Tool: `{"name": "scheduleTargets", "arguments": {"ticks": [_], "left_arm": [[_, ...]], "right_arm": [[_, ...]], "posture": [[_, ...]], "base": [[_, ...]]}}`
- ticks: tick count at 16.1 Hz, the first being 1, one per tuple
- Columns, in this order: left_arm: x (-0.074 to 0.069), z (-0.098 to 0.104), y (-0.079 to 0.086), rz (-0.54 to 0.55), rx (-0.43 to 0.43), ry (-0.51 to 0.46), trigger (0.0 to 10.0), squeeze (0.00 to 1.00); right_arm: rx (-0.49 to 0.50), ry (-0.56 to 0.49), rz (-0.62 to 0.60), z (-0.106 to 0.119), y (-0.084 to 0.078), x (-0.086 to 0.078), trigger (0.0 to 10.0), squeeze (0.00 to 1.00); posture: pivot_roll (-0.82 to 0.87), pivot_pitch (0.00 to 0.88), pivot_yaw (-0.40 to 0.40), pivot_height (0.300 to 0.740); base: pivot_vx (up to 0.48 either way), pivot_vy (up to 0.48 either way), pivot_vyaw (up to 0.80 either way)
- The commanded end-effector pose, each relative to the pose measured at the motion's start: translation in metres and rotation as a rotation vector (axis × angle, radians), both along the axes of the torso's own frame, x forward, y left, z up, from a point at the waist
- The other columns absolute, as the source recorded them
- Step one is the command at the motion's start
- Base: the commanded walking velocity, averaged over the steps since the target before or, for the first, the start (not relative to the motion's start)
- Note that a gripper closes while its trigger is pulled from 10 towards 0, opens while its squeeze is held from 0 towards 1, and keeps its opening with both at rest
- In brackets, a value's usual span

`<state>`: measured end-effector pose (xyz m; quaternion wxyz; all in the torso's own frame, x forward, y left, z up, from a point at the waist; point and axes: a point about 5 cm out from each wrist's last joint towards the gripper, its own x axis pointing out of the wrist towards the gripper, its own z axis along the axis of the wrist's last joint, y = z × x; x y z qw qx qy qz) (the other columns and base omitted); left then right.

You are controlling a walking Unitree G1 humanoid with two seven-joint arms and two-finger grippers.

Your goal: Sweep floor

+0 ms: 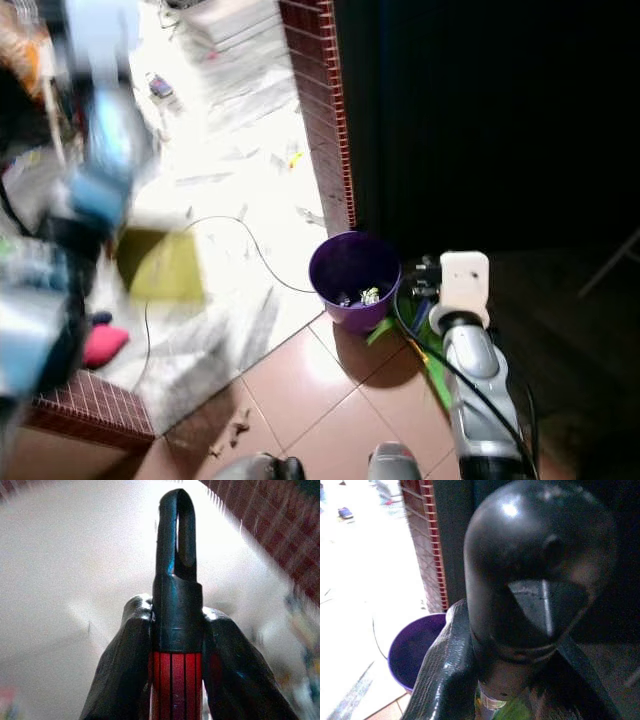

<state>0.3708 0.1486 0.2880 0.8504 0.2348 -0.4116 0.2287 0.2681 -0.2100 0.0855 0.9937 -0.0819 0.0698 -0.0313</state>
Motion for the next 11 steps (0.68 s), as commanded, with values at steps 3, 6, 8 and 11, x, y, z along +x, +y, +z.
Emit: {"name": "scheduleTargets", "arguments": {"ticks": [3, 6, 8, 11], "left_arm": [[-0.017, 0.0, -0.002, -0.034, -0.083, 0.028, 10.0, 0.0], [-0.034, -0.026, -0.002, -0.011, -0.144, 0.165, 10.0, 0.0], [-0.043, -0.036, 0.0, -0.009, -0.146, 0.232, 10.0, 0.0], [-0.051, -0.079, 0.003, -0.095, -0.182, 0.467, 10.0, 0.0]], "right_arm": [[-0.013, 0.108, 0.036, -0.022, 0.002, 0.002, 10.0, 0.0], [-0.072, 0.043, 0.068, -0.007, -0.006, 0.01, 10.0, 0.0], [-0.096, 0.042, 0.079, -0.003, -0.016, 0.007, 10.0, 0.0], [-0.141, 0.092, 0.111, -0.011, -0.024, -0.002, 10.0, 0.0]], "posture": [[-0.07, 0.0, 0.151, 0.74], [-0.07, 0.0, 0.129, 0.74], [-0.08, 0.0, 0.111, 0.74], [-0.08, 0.0, 0.1, 0.74]], "base": [[0.0, 0.0, 0.0], [0.0, 0.0, 0.0], [0.0, 0.0, 0.0], [0.0, 0.0, 0.0]]}}
